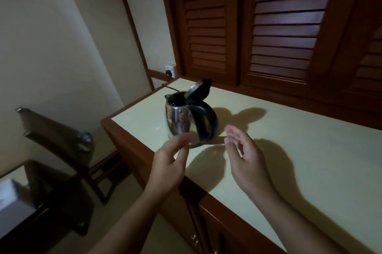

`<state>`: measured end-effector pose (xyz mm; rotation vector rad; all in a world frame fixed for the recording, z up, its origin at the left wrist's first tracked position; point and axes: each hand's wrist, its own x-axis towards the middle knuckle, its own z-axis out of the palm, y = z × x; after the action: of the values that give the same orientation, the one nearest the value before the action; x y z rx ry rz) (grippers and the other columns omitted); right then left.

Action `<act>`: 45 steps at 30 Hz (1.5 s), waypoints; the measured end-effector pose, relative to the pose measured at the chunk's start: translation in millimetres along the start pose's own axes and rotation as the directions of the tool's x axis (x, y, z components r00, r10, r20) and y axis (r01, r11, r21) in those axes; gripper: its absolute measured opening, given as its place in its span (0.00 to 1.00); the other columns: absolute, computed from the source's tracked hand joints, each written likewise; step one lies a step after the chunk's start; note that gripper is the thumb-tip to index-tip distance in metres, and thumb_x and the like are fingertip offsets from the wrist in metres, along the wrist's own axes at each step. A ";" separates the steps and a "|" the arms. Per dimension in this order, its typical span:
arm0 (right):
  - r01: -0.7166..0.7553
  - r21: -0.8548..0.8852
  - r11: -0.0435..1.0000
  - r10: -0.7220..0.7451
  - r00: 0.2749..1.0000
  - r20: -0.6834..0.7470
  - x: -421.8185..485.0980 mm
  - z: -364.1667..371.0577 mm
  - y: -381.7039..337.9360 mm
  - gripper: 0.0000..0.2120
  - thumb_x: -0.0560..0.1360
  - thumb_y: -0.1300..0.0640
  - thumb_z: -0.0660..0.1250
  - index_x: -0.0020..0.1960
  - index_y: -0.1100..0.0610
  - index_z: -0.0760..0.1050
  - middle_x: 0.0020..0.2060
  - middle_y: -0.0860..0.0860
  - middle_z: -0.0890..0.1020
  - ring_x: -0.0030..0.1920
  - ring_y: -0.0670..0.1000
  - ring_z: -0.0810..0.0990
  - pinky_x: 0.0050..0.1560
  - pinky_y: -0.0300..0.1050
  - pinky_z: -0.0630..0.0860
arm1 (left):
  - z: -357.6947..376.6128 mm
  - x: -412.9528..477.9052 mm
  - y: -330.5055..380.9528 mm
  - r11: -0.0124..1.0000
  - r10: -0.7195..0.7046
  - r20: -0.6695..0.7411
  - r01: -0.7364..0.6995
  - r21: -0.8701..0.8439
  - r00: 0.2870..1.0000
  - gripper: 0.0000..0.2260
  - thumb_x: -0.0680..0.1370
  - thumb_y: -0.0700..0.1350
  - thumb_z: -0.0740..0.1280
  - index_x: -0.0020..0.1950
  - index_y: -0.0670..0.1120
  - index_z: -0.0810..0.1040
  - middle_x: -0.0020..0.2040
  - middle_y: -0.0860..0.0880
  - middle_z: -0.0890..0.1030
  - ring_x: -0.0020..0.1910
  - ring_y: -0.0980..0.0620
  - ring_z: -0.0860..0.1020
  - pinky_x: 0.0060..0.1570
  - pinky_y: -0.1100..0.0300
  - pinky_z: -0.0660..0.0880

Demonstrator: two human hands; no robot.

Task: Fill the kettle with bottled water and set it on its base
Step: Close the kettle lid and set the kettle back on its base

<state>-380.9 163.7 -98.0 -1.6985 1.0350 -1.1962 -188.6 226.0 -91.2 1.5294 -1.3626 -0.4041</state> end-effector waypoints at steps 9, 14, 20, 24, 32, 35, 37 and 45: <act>0.056 -0.065 0.996 -0.076 0.927 -0.367 46.4 77.7 -37.7 0.23 0.78 0.42 0.68 0.71 0.42 0.69 0.68 0.36 0.74 0.70 0.39 0.70 0.71 0.48 0.69 | -63.3 91.7 -69.1 0.991 0.091 0.029 -0.088 -0.097 0.995 0.10 0.85 0.44 0.65 0.64 0.53 0.81 0.61 0.59 0.82 0.62 0.62 0.79 0.56 0.69 0.76; 0.000 -0.159 0.987 -0.094 0.808 -0.581 64.8 120.7 -55.5 0.29 0.76 0.41 0.69 0.73 0.49 0.69 0.68 0.43 0.75 0.63 0.30 0.71 0.60 0.24 0.68 | -80.9 140.1 -104.3 0.980 0.161 0.141 -0.141 -0.141 0.977 0.10 0.85 0.48 0.65 0.65 0.57 0.78 0.61 0.63 0.80 0.63 0.64 0.77 0.53 0.73 0.73; -0.084 -0.165 0.983 -0.056 0.715 -0.696 80.4 147.9 -75.7 0.13 0.79 0.51 0.68 0.63 0.50 0.76 0.53 0.35 0.79 0.50 0.23 0.73 0.45 0.16 0.65 | -88.1 170.4 -119.5 0.949 0.204 0.291 -0.115 -0.294 0.935 0.12 0.84 0.46 0.68 0.66 0.56 0.77 0.61 0.60 0.80 0.63 0.63 0.77 0.60 0.65 0.76; -0.149 -0.239 0.960 -0.075 0.683 -0.727 87.7 155.1 -82.8 0.11 0.79 0.47 0.66 0.61 0.46 0.77 0.51 0.31 0.76 0.50 0.21 0.71 0.46 0.19 0.66 | -85.9 175.9 -124.6 0.918 0.182 0.365 -0.025 -0.396 0.913 0.15 0.83 0.45 0.69 0.68 0.56 0.75 0.62 0.58 0.80 0.61 0.64 0.79 0.58 0.70 0.77; -0.109 -0.821 0.560 -0.315 0.889 -0.333 117.7 168.8 -94.7 0.19 0.78 0.44 0.67 0.64 0.52 0.79 0.68 0.49 0.75 0.69 0.50 0.70 0.72 0.49 0.63 | -88.1 182.6 -133.8 0.885 0.197 0.421 0.023 -0.464 0.885 0.15 0.83 0.42 0.69 0.68 0.54 0.75 0.60 0.58 0.82 0.59 0.66 0.80 0.55 0.73 0.75; -0.074 -0.939 0.336 -0.187 0.972 -0.143 125.8 174.2 -98.3 0.20 0.75 0.43 0.65 0.63 0.51 0.79 0.71 0.52 0.73 0.74 0.57 0.66 0.74 0.62 0.61 | -89.1 183.8 -139.3 0.891 0.218 0.454 0.013 -0.454 0.864 0.15 0.83 0.46 0.69 0.70 0.55 0.74 0.60 0.63 0.81 0.60 0.68 0.79 0.55 0.73 0.75; -0.085 -0.959 0.271 -0.099 0.988 -0.115 128.2 178.3 -100.6 0.21 0.75 0.43 0.64 0.64 0.49 0.79 0.74 0.51 0.70 0.77 0.58 0.62 0.75 0.63 0.56 | -89.4 185.0 -141.4 0.896 0.216 0.468 0.015 -0.443 0.857 0.16 0.83 0.47 0.69 0.71 0.55 0.73 0.61 0.63 0.80 0.60 0.69 0.78 0.55 0.72 0.75; -0.178 -0.956 0.232 -0.039 0.981 -0.192 136.7 199.1 -111.8 0.28 0.74 0.36 0.54 0.61 0.50 0.80 0.75 0.48 0.69 0.77 0.55 0.60 0.77 0.61 0.54 | -83.3 190.0 -152.4 0.931 0.222 0.455 -0.048 -0.362 0.862 0.18 0.82 0.42 0.71 0.66 0.61 0.73 0.59 0.66 0.81 0.61 0.68 0.79 0.59 0.69 0.78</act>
<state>-140.6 105.6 0.3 -2.4175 2.3004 -0.5341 18.0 73.9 -113.0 1.0665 -1.6741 -0.9369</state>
